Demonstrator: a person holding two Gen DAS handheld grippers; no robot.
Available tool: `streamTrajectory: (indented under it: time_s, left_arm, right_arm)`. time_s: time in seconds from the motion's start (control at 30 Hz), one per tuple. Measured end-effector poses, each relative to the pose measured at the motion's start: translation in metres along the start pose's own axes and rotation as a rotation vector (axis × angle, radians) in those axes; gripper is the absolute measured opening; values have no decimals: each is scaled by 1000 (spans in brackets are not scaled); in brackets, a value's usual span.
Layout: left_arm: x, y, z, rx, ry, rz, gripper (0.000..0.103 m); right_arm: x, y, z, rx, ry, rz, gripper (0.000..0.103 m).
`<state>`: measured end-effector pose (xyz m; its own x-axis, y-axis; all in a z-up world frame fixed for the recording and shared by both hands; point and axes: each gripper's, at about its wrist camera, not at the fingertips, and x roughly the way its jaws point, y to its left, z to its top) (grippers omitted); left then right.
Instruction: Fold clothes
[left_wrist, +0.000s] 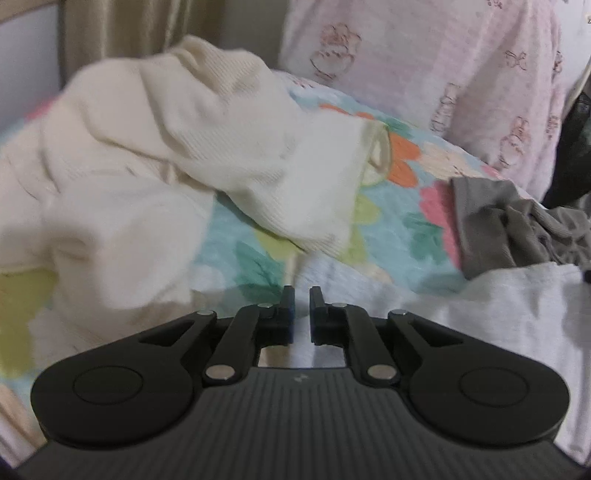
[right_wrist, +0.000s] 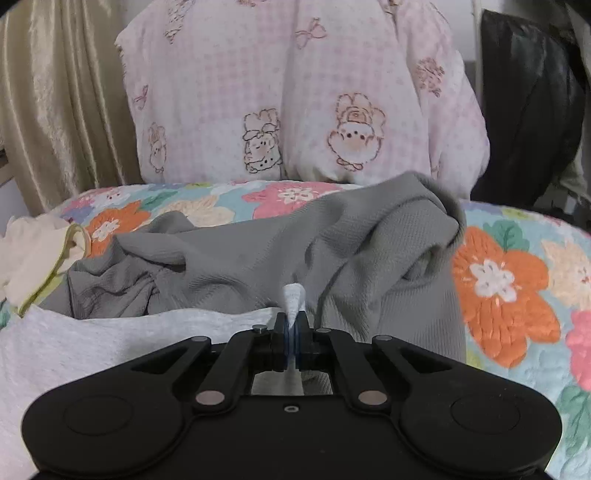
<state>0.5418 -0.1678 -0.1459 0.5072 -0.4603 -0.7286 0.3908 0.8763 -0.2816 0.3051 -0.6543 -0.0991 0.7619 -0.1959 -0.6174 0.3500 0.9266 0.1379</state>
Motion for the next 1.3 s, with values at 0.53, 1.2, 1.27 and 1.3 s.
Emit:
streamTrajectory:
  time_s: [0.53, 1.2, 1.27, 1.3]
  left_arm:
    - [-47, -74, -11, 211, -355, 309, 2]
    - [-210, -66, -116, -35, -124, 246, 70]
    - [-241, -63, -138, -53, -109, 246, 74]
    - [-256, -60, -151, -67, -102, 248, 75]
  right_arm:
    - [-43, -19, -4, 73, -179, 117, 3]
    - [-176, 10, -68, 273, 26, 220, 48]
    - [-198, 24, -86, 276, 37, 262, 52]
    - [-209, 32, -95, 270, 47, 285, 52]
